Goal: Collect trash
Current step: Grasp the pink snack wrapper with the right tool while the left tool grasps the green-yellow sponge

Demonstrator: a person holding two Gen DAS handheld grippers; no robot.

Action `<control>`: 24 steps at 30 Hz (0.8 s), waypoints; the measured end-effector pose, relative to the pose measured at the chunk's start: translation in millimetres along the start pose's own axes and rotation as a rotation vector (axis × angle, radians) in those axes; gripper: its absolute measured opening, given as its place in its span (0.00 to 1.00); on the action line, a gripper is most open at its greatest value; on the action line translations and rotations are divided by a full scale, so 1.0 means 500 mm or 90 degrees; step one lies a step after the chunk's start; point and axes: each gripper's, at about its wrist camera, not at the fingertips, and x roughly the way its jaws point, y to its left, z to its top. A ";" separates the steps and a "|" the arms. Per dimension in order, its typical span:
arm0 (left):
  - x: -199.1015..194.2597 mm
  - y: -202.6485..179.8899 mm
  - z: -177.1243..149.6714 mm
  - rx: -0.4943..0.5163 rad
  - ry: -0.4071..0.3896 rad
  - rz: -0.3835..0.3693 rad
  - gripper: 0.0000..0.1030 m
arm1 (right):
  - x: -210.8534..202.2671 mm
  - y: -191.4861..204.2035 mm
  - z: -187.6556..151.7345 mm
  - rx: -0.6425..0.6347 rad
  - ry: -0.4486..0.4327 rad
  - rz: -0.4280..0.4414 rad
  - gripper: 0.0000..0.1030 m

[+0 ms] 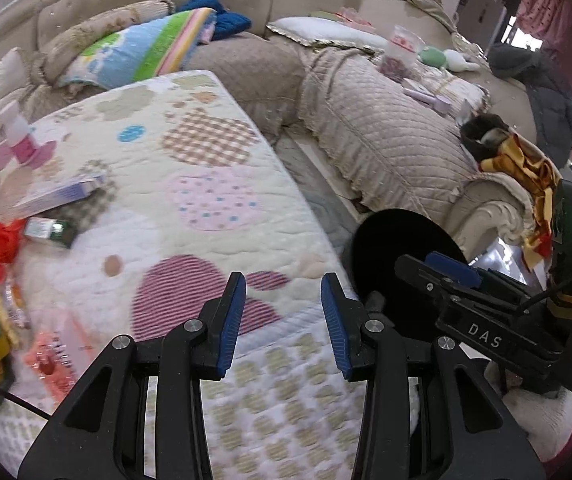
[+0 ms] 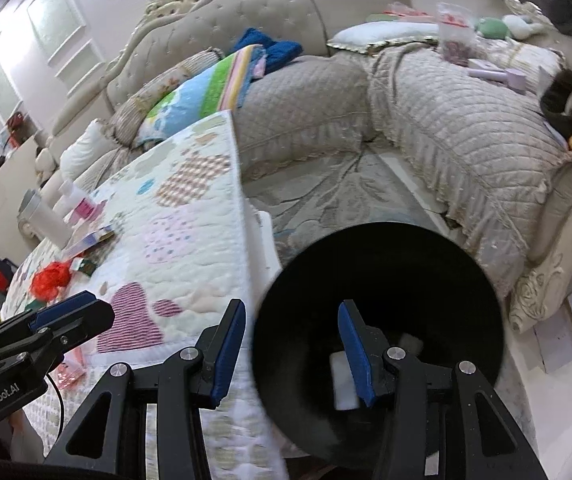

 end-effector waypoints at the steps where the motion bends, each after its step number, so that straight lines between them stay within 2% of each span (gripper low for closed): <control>1: -0.006 0.009 -0.001 -0.003 -0.003 0.006 0.36 | 0.004 0.014 0.000 -0.008 0.002 0.005 0.45; 11: -0.087 0.150 -0.030 -0.068 -0.022 0.059 0.36 | 0.060 0.168 -0.006 -0.080 0.038 0.071 0.45; 24: -0.193 0.400 -0.113 -0.177 -0.026 0.165 0.36 | 0.115 0.365 -0.050 -0.179 0.103 0.163 0.46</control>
